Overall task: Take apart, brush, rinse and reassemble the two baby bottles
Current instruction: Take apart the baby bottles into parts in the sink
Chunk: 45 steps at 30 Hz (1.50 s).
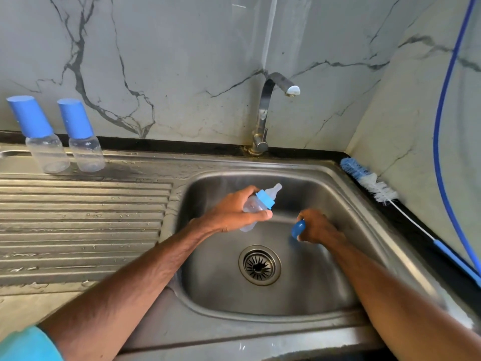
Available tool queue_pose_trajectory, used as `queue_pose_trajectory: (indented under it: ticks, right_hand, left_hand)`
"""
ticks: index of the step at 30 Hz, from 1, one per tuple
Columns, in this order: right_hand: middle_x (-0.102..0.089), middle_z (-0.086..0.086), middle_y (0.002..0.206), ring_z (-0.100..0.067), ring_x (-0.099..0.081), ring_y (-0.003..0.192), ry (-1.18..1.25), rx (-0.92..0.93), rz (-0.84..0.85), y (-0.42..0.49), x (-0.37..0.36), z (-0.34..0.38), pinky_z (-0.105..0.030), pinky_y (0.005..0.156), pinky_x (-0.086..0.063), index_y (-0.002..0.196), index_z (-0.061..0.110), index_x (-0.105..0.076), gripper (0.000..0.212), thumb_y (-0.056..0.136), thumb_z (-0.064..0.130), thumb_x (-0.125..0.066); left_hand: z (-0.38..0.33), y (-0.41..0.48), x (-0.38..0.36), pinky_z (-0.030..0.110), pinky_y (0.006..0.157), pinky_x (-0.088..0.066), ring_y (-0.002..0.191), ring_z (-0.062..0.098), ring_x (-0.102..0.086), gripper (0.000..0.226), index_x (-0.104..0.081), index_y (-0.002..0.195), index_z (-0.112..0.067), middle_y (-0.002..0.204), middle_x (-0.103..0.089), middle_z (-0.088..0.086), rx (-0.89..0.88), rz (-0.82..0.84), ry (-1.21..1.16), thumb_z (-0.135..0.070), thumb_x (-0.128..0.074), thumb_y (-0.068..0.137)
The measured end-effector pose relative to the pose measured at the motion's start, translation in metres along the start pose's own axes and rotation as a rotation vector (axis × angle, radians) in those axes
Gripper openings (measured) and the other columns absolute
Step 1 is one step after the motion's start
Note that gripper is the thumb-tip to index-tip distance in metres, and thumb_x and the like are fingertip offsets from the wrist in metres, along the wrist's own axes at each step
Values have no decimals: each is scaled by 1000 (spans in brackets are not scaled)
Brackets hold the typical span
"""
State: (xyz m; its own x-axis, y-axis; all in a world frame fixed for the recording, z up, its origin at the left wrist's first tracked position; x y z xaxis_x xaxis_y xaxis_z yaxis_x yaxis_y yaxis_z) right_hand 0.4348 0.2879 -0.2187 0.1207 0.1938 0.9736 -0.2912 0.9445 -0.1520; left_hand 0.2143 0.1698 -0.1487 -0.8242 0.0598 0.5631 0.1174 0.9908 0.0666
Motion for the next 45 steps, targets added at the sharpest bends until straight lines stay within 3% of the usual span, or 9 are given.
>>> queue_pose_trajectory:
  ticks: [9,11,13,16,20,25,33,38,45]
  right_hand:
    - [-52,-13,144,-29,-54,130,-4,-10,57,9,2,-6,-38,106,-48,139,9,-54,69,81,28,-85]
    - [-58,-15,142,-30,-58,128,203,5,-49,9,28,9,-38,105,-49,132,7,-63,47,90,20,-77]
    - [-70,-20,127,-32,-68,117,688,-5,-113,0,57,26,-41,94,-56,111,6,-74,21,97,21,-68]
    - [-79,-10,107,-28,-78,96,1191,32,100,-30,76,63,-35,74,-65,110,16,-76,52,91,64,-67]
    - [-80,-13,100,-30,-78,93,1138,187,178,-58,67,98,-32,75,-64,112,11,-77,48,83,48,-84]
    - [-79,-15,103,-25,-78,95,1218,193,112,-56,68,91,-28,77,-63,108,5,-78,37,80,27,-88]
    - [-79,-16,105,-28,-77,96,1298,274,85,-58,76,94,-32,78,-64,111,-2,-77,37,81,19,-86]
    - [-79,-11,107,-29,-78,96,1360,424,7,-63,89,100,-31,75,-64,115,10,-76,49,68,12,-91]
    - [-79,-6,109,-23,-77,101,1248,440,-2,-59,74,106,-31,79,-64,118,9,-75,47,73,4,-90]
  left_hand:
    - [-4,4,3,24,79,-52,100,10,-65,62,-57,125,-25,113,-66,-9,-19,-22,95,-59,-80,80]
    - [-5,7,9,19,73,-46,91,6,-64,59,-58,122,-25,106,-65,-11,-50,-66,128,-60,-79,79]
    - [-7,8,16,14,66,-38,81,0,-60,57,-59,119,-26,98,-63,-16,-81,-124,195,-61,-79,79]
    - [-13,8,22,15,63,-35,74,-2,-56,54,-62,115,-26,90,-61,-16,-134,-174,286,-61,-80,78]
    - [-19,9,19,30,79,-54,92,6,-65,64,-65,123,-25,106,-70,-11,-156,-95,265,-52,-89,71]
    - [-19,5,31,32,86,-56,97,13,-68,66,-65,120,-19,110,-72,-5,-119,-109,225,-34,-97,64]
    - [-16,3,50,29,72,-58,85,16,-75,46,-78,105,-20,94,-79,0,-8,-15,-33,-41,-94,68]
    - [-6,4,39,20,47,-50,59,16,-64,52,-74,111,-8,88,-77,18,209,27,-465,-54,-54,99]
    - [8,-2,37,19,42,-41,52,16,-51,71,-72,111,-7,88,-77,17,342,46,-258,-68,-37,100]
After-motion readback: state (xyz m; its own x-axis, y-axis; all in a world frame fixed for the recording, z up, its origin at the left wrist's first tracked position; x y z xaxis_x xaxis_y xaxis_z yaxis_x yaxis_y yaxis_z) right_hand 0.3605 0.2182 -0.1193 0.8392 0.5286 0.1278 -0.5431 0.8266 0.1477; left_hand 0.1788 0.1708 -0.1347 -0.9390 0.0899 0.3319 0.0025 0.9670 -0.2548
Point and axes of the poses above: each hand's wrist, its own y-axis towards the middle knuckle, its own x-axis out of the back of the hand, z = x × y, the point moved 7 cm from there along y, towards the middle knuckle
